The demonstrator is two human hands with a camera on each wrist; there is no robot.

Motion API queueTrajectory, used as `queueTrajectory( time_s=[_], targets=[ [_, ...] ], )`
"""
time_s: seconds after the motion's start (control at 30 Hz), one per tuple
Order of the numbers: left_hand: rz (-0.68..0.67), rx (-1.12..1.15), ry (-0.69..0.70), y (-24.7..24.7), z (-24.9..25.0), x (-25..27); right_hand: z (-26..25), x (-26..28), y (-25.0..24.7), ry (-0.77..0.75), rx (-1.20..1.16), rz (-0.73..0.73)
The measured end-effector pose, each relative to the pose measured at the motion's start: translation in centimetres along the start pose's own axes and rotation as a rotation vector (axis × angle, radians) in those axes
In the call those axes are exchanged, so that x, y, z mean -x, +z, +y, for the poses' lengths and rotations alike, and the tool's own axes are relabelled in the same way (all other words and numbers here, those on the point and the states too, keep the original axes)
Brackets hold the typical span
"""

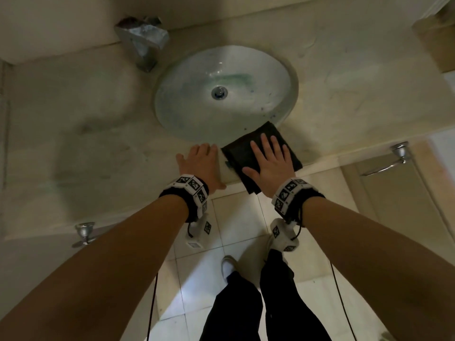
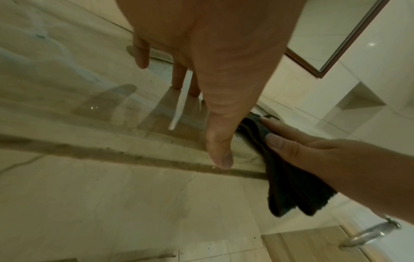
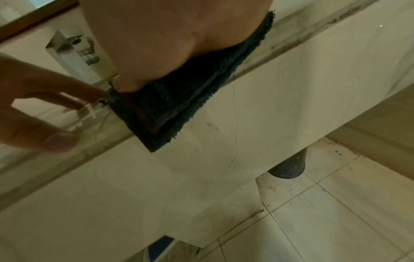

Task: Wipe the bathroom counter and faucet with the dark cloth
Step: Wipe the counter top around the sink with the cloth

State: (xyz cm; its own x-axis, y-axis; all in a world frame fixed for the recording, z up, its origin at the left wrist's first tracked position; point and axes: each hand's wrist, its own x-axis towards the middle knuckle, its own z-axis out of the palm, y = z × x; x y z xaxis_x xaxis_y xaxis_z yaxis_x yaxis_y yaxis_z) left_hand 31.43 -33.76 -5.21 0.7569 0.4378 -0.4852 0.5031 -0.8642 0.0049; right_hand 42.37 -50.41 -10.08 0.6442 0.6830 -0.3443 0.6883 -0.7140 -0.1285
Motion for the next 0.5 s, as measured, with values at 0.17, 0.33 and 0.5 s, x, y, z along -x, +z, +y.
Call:
queueTrajectory(
  time_s=[0.17,0.33,0.5],
  targets=[
    [0.033,-0.008,0.005,0.2,0.0,-0.1,3.7,-1.6,-1.1,0.172,-0.057,0.01],
    [0.037,0.021,-0.002,0.3,-0.2,-0.3,7.1,-2.9,-1.9,0.326,-0.063,0.042],
    [0.045,0.047,0.006,0.4,-0.4,-0.4,5.6,-2.7,-1.8,0.341,-0.029,0.065]
  ],
)
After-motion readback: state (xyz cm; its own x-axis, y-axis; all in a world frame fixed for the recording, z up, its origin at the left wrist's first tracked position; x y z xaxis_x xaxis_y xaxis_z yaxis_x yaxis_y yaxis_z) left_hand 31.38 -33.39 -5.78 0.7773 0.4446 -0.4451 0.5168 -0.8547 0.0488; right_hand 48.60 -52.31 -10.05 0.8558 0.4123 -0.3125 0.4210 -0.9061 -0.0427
